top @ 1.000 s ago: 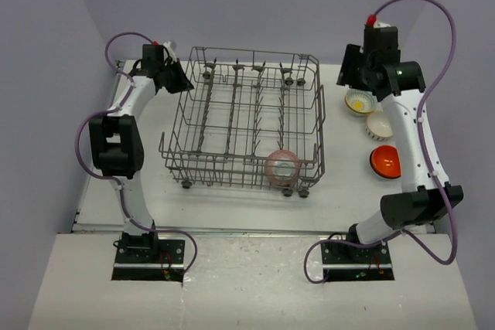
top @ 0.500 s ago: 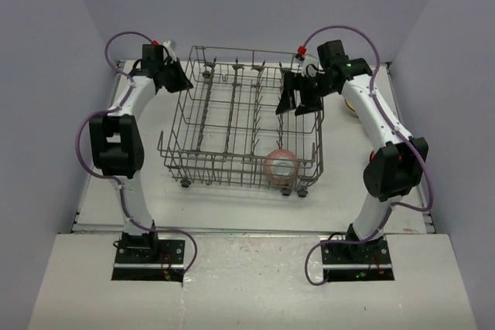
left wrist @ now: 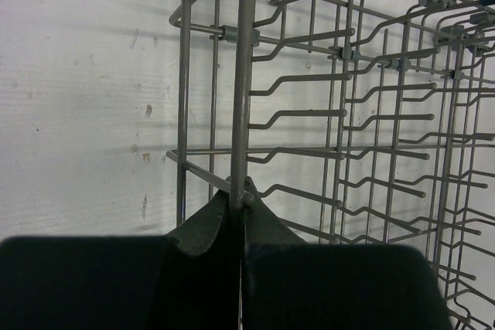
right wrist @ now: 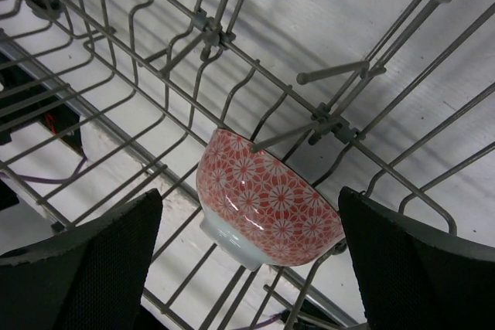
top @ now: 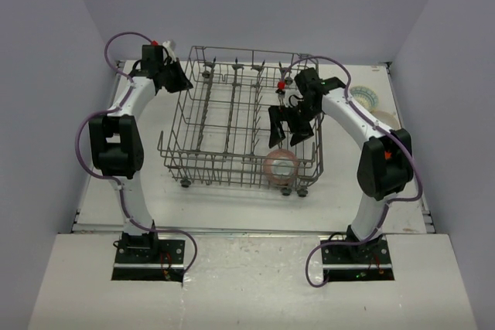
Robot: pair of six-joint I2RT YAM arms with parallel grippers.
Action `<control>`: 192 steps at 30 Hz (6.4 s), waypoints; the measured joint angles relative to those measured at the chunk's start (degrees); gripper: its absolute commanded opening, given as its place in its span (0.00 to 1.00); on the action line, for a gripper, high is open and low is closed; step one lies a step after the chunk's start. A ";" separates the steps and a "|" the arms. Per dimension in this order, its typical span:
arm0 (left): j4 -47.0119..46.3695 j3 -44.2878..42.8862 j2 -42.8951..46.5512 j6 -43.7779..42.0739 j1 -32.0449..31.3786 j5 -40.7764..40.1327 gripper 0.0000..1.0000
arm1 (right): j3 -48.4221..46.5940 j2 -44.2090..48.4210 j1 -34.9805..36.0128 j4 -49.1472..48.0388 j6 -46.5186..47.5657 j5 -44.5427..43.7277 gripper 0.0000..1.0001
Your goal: Unload the bowls from the dish rack
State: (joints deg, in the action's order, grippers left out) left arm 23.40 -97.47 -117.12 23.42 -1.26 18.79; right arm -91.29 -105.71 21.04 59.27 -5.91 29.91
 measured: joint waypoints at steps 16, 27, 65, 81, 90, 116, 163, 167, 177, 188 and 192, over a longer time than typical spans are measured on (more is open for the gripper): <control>-0.15 0.09 0.02 0.00 0.02 0.07 0.00 | 6.82 -2.25 2.69 -2.10 1.92 -0.42 0.91; -0.11 0.04 0.02 -0.04 0.13 0.28 0.00 | 10.88 4.63 3.52 -4.72 1.40 2.08 0.86; 0.11 -0.04 -0.04 -0.22 0.44 0.50 0.00 | -7.96 5.79 6.93 -0.85 -2.93 8.81 0.00; 0.04 -0.02 -0.11 -0.20 0.44 0.55 0.00 | -26.60 2.05 -5.09 4.70 -15.04 -39.74 0.00; -0.22 0.20 -0.15 -0.11 0.44 0.72 0.00 | -17.68 2.93 -16.11 3.37 -16.52 -51.15 0.00; -2.21 2.34 0.55 1.03 0.57 1.62 0.00 | -33.79 -26.40 -19.37 -13.11 -6.58 -59.36 0.00; -2.05 2.32 0.66 1.57 0.74 1.38 0.14 | -34.38 -30.75 -20.37 -10.34 -5.62 -55.87 0.53; -1.07 2.10 0.66 1.88 0.83 0.09 0.35 | -34.71 -30.75 -20.41 -10.10 -5.64 -55.47 0.57; 0.28 2.08 0.61 2.56 1.31 -1.27 0.43 | -34.80 -30.45 -20.59 -9.97 -6.82 -53.16 0.58; 0.28 2.08 0.61 2.56 1.31 -1.27 0.43 | -30.23 -26.32 -20.68 -11.39 -12.15 -49.86 0.58; 0.28 2.08 0.61 2.56 1.31 -1.27 0.43 | -29.20 -26.10 -20.68 -12.41 -13.60 -49.57 0.58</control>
State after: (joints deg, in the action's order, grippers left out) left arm 23.68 -95.39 -116.51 25.98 0.05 17.52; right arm -120.49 -131.81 0.36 46.85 -19.51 -19.66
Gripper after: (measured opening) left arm 0.426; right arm 0.582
